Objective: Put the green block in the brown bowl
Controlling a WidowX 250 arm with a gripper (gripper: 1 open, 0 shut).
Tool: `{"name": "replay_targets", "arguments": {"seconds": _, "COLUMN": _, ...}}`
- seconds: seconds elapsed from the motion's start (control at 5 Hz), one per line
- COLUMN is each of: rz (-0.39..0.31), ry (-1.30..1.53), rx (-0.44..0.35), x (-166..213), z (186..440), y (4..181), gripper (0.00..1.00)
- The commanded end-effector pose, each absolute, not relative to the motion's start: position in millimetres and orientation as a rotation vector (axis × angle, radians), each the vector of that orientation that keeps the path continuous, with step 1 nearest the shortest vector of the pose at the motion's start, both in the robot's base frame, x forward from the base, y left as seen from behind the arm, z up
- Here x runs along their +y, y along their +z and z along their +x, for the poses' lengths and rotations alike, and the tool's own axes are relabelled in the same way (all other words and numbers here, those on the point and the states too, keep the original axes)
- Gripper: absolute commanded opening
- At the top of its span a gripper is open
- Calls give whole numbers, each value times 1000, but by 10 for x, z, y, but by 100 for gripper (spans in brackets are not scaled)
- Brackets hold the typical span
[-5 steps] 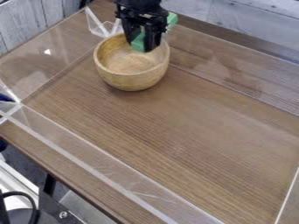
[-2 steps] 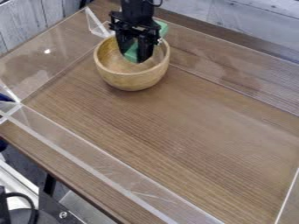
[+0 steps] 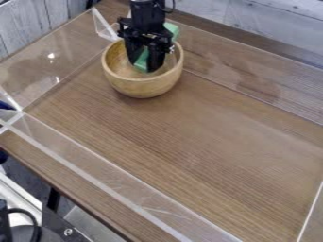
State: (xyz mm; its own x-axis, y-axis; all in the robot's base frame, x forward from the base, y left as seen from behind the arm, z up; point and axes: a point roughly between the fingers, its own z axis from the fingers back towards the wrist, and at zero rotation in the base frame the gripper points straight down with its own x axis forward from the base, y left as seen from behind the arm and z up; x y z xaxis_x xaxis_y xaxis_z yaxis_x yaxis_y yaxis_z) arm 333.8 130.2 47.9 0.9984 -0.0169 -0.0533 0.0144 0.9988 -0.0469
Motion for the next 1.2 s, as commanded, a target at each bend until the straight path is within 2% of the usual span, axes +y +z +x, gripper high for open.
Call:
{"name": "replay_targets", "arguments": {"seconds": 0.0, "rz": -17, "ry": -2, "rx": -14, "x": 1395, "z": 3427, "y": 728, "gripper": 100}}
{"name": "replay_targets", "arguments": {"seconds": 0.2, "rz": -23, "ry": 5, "rx": -43, "x": 1396, "z": 3417, "y": 901, "gripper": 100}}
{"name": "replay_targets", "arguments": {"seconds": 0.4, "rz": -27, "ry": 10, "rx": -87, "x": 1392, "z": 3408, "y": 1157, "gripper": 100}}
{"name": "replay_targets", "arguments": {"seconds": 0.6, "rz": -27, "ry": 11, "rx": -143, "x": 1378, "z": 3403, "y": 1509, "gripper": 100}}
{"name": "replay_targets", "arguments": {"seconds": 0.8, "rz": -32, "ry": 15, "rx": -167, "x": 1374, "z": 3375, "y": 1692, "gripper": 100}}
{"name": "replay_targets", "arguments": {"seconds": 1.0, "rz": -27, "ry": 19, "rx": -151, "x": 1393, "z": 3407, "y": 1603, "gripper": 100}}
